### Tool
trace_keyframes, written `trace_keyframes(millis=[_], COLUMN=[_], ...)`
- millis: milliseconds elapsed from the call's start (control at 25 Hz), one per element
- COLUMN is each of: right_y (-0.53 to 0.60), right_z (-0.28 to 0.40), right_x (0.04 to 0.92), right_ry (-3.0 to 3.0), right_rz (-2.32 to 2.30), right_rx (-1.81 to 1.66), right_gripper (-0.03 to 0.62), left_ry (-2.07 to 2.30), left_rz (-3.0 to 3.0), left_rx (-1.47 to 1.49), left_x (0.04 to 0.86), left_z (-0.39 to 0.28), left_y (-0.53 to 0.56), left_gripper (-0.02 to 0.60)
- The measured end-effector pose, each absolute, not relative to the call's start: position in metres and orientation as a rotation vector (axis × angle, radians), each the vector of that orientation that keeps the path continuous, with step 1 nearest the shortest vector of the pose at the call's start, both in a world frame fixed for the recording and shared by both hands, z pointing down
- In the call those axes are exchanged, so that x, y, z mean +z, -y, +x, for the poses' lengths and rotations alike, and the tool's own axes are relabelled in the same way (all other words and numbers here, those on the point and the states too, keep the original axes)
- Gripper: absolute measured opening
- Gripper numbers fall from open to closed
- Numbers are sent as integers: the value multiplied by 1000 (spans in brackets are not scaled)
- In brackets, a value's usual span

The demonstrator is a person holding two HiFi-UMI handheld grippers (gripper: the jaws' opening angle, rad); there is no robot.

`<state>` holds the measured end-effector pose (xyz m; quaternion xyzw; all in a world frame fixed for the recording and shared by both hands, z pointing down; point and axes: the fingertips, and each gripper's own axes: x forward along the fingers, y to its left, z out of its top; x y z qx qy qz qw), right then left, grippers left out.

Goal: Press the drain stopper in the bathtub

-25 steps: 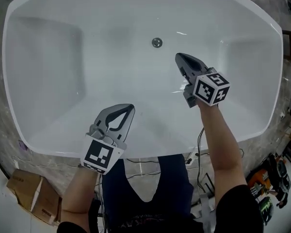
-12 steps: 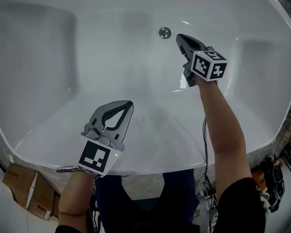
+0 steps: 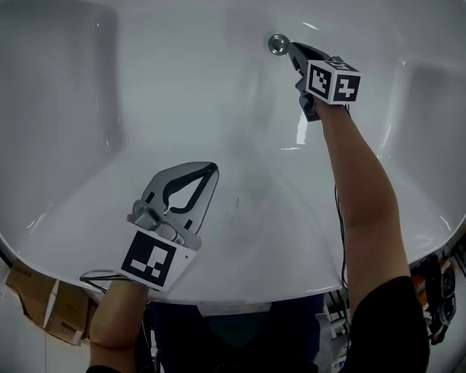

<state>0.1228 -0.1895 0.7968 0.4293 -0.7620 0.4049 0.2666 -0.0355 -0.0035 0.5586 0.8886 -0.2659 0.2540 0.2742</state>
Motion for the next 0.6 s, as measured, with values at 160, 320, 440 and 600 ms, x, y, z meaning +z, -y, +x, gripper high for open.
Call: trace_keyframes(millis=[160,320,440,600], right_y=[194,200,202,203], right_z=[126,130,133,130], right_x=[829,858,877,897], right_ry=[2011,1948,1918,1889], right_rz=[1138,1140,1137,1121], right_rx=[1076,1071,1087,1089], right_gripper=[9,9,9,9], left_ry=[670,652,649,646], left_rz=[2393,2346,2295,2239], left_rx=[718,727,714,712], left_x=[570,581,586,594], left_z=[-37,-41,-43,-47], left_y=[0,-4,-7,-4], left_gripper=[6,6,6,6])
